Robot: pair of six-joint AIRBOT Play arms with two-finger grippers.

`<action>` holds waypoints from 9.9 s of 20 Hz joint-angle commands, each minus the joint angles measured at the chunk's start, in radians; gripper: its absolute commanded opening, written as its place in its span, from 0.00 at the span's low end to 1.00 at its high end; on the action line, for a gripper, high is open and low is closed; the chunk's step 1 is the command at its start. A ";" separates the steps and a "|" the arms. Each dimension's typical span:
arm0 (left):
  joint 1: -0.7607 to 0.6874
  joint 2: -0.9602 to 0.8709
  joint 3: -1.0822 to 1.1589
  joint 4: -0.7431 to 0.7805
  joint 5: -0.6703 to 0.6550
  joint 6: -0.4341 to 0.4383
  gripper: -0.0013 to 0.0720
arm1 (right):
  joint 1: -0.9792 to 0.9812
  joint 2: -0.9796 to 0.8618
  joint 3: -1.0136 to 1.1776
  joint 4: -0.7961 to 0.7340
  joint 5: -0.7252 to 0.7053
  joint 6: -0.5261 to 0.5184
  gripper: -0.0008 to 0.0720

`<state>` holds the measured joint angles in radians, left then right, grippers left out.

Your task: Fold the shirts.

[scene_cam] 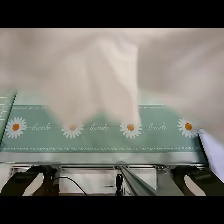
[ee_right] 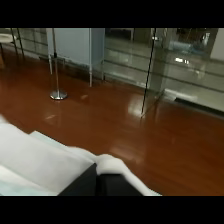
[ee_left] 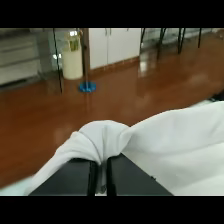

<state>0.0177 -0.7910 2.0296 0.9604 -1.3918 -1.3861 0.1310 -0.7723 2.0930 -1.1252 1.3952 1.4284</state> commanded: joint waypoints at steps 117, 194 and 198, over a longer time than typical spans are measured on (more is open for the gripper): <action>-0.015 -0.397 -0.873 -0.004 0.732 0.058 0.05 | -0.234 -0.478 -0.781 0.043 -0.504 0.109 0.04; 0.411 -0.374 -1.538 -0.254 0.311 0.278 0.05 | -0.533 -0.390 -1.651 0.417 -0.384 -0.110 0.81; 0.406 -0.374 -1.533 -0.256 0.294 0.300 0.05 | -0.403 -0.413 -1.569 0.410 -0.409 -0.140 0.04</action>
<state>0.4255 -1.1652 0.4927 0.7063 -1.0889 -1.0962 -0.3416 -1.1664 0.4759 -0.7601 1.0039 1.3155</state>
